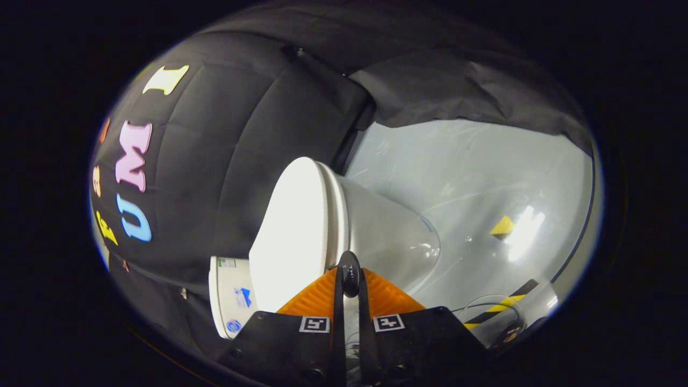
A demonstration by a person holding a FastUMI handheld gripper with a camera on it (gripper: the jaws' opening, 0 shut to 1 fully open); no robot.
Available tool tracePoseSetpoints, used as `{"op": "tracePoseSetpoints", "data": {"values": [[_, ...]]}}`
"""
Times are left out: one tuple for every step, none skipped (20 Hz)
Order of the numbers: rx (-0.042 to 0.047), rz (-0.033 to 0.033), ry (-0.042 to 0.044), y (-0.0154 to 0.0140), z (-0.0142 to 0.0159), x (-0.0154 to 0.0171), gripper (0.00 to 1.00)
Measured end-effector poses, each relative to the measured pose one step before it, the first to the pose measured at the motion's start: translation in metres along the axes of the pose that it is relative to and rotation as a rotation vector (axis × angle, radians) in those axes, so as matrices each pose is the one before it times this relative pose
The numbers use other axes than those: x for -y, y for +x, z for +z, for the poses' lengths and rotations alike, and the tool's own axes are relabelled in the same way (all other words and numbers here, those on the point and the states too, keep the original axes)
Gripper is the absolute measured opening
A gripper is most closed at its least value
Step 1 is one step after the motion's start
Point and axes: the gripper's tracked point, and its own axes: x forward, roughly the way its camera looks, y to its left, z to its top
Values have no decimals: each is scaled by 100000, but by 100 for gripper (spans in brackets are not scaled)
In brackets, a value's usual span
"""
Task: Open the toilet lid.
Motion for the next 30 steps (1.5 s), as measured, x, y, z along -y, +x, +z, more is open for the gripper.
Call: {"op": "tracePoseSetpoints", "data": {"values": [[833,-293,-4195,-212,261,-673,15],[1145,195,-3174,-326,231,-764,15],[1200,528,-1994,-532,344,-703,15],[1292,235,-1148,-290,409,-670,15],[941,233,-1561,-311,60,-740,15],[1198,-122,-2130,-271,136,-519,15],[1793,-28,-1747,-517,139,-547,15],[1867,44,-1204,-356,343,-528,15],[1628,-80,-1104,-549,229,-543,15],[1323,-565,-1133,-309,173,-480,15],[915,-776,-1565,-198,-17,-489,15],[793,-716,-1867,-221,123,-502,15],[671,-970,-1253,-369,219,-549,15],[804,-636,-875,-358,272,-524,15],[763,-430,-895,-486,270,-806,15],[741,-617,-1861,-460,226,-749,15],[900,-660,-2788,-460,168,-861,15],[1051,-634,-3025,-492,327,-857,15],[1327,-621,-2570,-623,490,-1001,15],[1221,-539,-2211,-614,429,-949,15],[1182,-326,-1875,-598,514,-1092,15],[1320,-170,-1808,-536,518,-1078,15],[1100,27,-1829,-596,357,-1086,15],[998,262,-1384,-576,413,-1049,15],[1123,477,-1101,-726,447,-1118,15],[965,667,-1186,-731,461,-1013,15],[939,569,-1457,-471,388,-1320,15],[1103,296,-2173,-326,339,-1211,15],[887,-324,-2522,-323,185,-1084,15],[1049,-890,-2894,-419,226,-949,15]]}}
